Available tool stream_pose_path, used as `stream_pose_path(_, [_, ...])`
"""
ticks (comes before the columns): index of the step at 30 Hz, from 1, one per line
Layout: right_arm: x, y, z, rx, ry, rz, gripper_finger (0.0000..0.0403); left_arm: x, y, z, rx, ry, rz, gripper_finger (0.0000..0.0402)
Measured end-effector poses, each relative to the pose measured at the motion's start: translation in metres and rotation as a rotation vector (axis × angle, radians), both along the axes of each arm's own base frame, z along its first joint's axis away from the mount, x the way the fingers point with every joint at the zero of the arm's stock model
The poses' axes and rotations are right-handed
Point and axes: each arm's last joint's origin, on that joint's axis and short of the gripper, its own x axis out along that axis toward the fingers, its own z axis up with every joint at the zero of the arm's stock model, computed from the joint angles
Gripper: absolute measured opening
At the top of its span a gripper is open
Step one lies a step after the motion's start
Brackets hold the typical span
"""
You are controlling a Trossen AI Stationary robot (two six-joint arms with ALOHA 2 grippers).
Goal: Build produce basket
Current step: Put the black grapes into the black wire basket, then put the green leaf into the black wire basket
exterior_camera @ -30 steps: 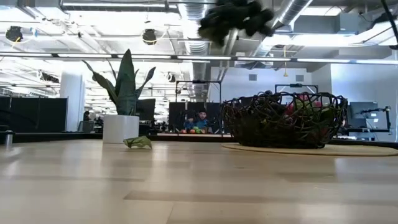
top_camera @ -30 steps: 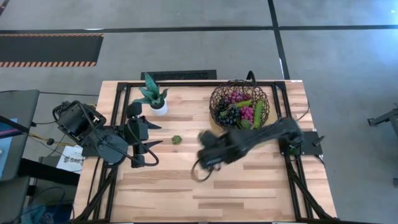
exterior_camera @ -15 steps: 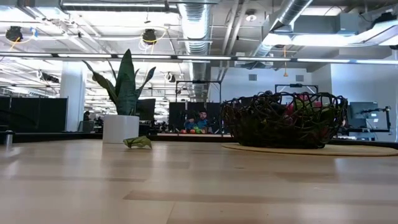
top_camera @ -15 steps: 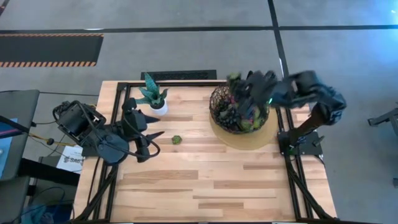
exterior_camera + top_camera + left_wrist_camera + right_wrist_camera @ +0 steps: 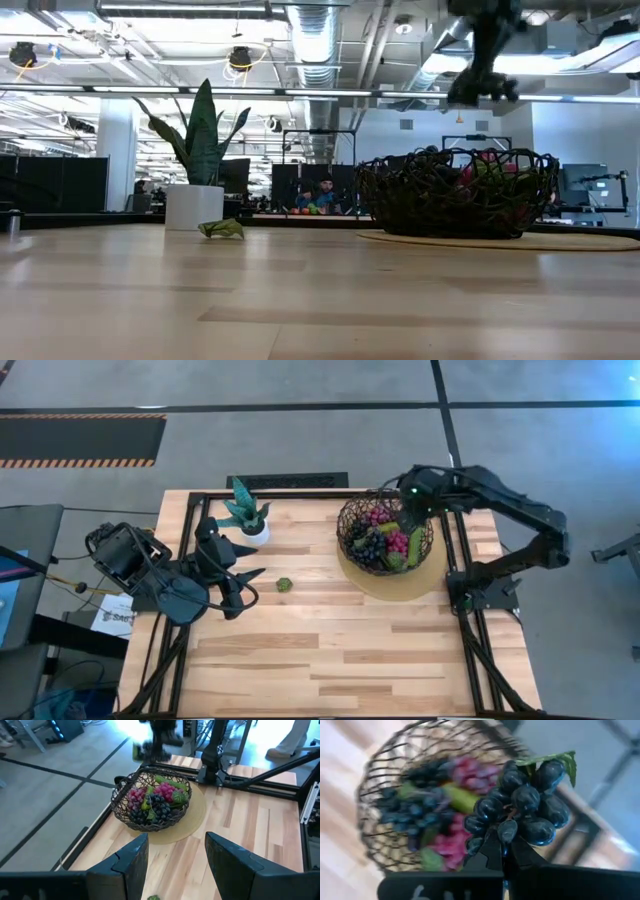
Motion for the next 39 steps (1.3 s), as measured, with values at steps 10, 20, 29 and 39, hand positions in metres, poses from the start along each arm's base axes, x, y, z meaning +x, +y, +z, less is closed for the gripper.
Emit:
stream_pose_path(10, [-0.020, -0.037, -0.092, 0.177, -0.160, -0.012, 0.0001, 0.000, 0.000, 0.000, -0.015, -0.017, 0.023, 0.0183])
stream_pose_path(20, [-0.037, -0.056, -0.108, 0.171, -0.123, -0.086, 0.0024, 0.000, 0.000, 0.000, -0.039, -0.030, 0.040, 0.0183])
stream_pose_path(29, [-0.028, -0.047, -0.107, 0.150, -0.096, 0.033, 0.0119, 0.003, 0.006, 0.000, -0.043, -0.032, 0.071, 0.0183])
stream_pose_path(39, [-0.020, -0.042, -0.070, 0.090, -0.163, 0.083, 0.0229, 0.006, 0.008, -0.002, -0.032, -0.029, 0.088, 0.0183])
